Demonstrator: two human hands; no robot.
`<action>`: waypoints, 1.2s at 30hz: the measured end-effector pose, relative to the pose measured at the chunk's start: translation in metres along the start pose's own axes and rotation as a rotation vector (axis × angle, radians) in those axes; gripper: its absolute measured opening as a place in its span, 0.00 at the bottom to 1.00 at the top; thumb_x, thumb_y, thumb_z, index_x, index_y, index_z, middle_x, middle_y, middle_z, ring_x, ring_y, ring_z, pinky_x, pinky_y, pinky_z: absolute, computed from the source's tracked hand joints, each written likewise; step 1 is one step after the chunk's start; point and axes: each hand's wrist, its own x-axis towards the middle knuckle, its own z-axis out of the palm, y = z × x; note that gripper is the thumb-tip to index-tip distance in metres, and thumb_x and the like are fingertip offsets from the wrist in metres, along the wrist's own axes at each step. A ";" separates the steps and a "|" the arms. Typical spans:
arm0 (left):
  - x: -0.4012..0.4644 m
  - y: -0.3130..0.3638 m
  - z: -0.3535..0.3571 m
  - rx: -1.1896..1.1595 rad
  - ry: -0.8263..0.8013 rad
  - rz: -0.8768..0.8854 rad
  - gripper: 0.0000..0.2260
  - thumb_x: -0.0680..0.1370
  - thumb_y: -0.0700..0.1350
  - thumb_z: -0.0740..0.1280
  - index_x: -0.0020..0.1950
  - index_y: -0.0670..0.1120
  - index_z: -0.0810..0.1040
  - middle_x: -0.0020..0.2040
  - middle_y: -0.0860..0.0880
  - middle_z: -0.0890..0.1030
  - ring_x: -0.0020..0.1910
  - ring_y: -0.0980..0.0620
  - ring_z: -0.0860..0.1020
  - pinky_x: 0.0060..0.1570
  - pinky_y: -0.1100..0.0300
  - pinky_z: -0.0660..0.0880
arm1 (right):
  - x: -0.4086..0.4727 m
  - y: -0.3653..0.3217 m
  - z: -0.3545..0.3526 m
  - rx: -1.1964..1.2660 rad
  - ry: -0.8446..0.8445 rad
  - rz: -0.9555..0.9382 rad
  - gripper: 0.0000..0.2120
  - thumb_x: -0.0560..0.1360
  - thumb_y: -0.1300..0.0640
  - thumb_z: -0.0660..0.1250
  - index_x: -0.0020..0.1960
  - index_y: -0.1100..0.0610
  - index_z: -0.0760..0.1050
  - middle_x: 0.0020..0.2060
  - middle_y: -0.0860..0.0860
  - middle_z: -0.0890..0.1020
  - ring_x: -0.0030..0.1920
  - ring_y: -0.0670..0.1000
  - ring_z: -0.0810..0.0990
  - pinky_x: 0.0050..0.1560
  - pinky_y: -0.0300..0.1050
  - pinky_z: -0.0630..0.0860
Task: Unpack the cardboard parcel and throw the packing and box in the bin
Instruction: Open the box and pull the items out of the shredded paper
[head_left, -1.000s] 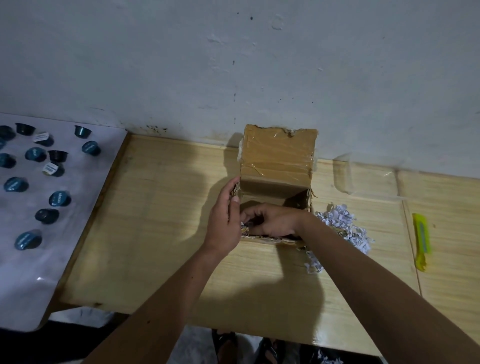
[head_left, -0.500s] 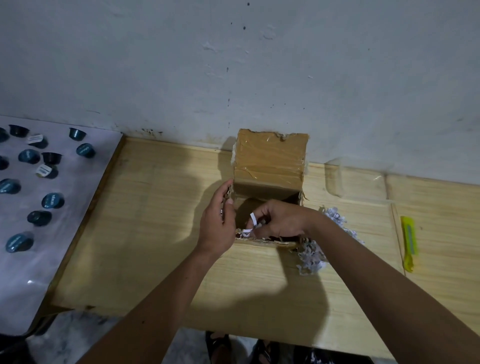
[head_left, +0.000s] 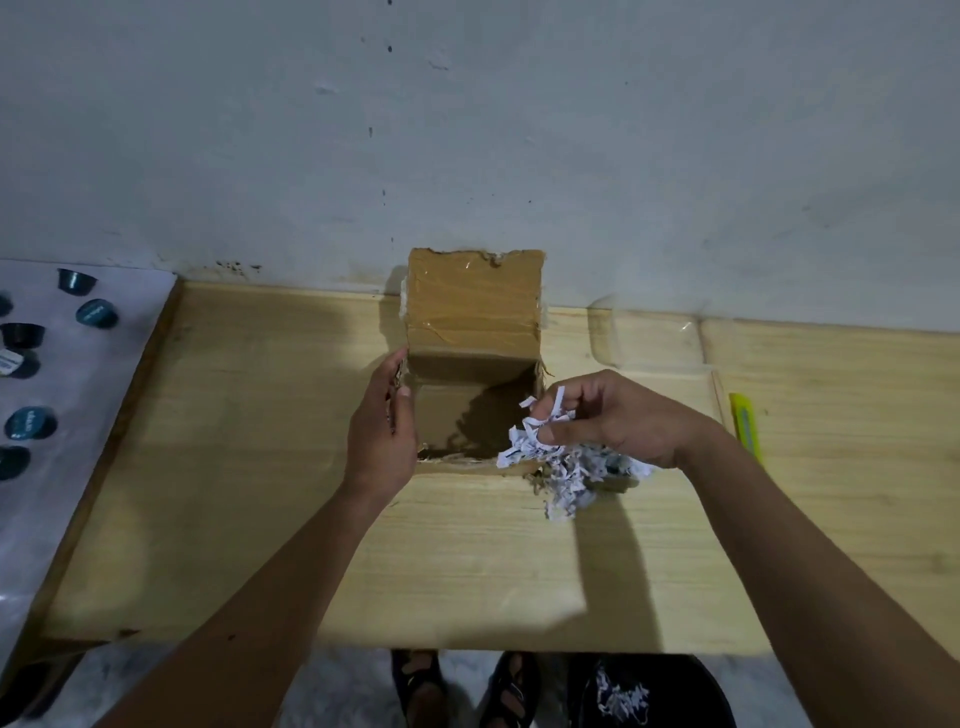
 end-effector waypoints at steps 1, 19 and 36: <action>0.000 0.000 0.000 -0.005 -0.005 -0.009 0.19 0.88 0.44 0.56 0.78 0.56 0.68 0.36 0.61 0.78 0.23 0.59 0.70 0.26 0.67 0.67 | -0.009 0.004 -0.005 0.023 0.018 0.006 0.08 0.72 0.57 0.77 0.51 0.52 0.86 0.51 0.50 0.87 0.50 0.50 0.85 0.56 0.45 0.80; -0.002 0.008 0.006 0.041 0.056 0.028 0.19 0.85 0.50 0.57 0.75 0.60 0.70 0.55 0.61 0.83 0.49 0.62 0.81 0.45 0.68 0.75 | -0.054 0.080 -0.011 -0.308 0.540 0.029 0.17 0.75 0.58 0.75 0.63 0.48 0.81 0.55 0.45 0.82 0.57 0.49 0.80 0.56 0.45 0.77; -0.001 0.006 0.008 0.061 0.065 0.023 0.18 0.86 0.45 0.57 0.75 0.59 0.70 0.54 0.59 0.83 0.47 0.66 0.80 0.42 0.76 0.71 | -0.047 0.079 -0.006 -0.397 0.536 -0.085 0.17 0.72 0.62 0.78 0.59 0.52 0.83 0.58 0.48 0.78 0.58 0.47 0.79 0.58 0.35 0.73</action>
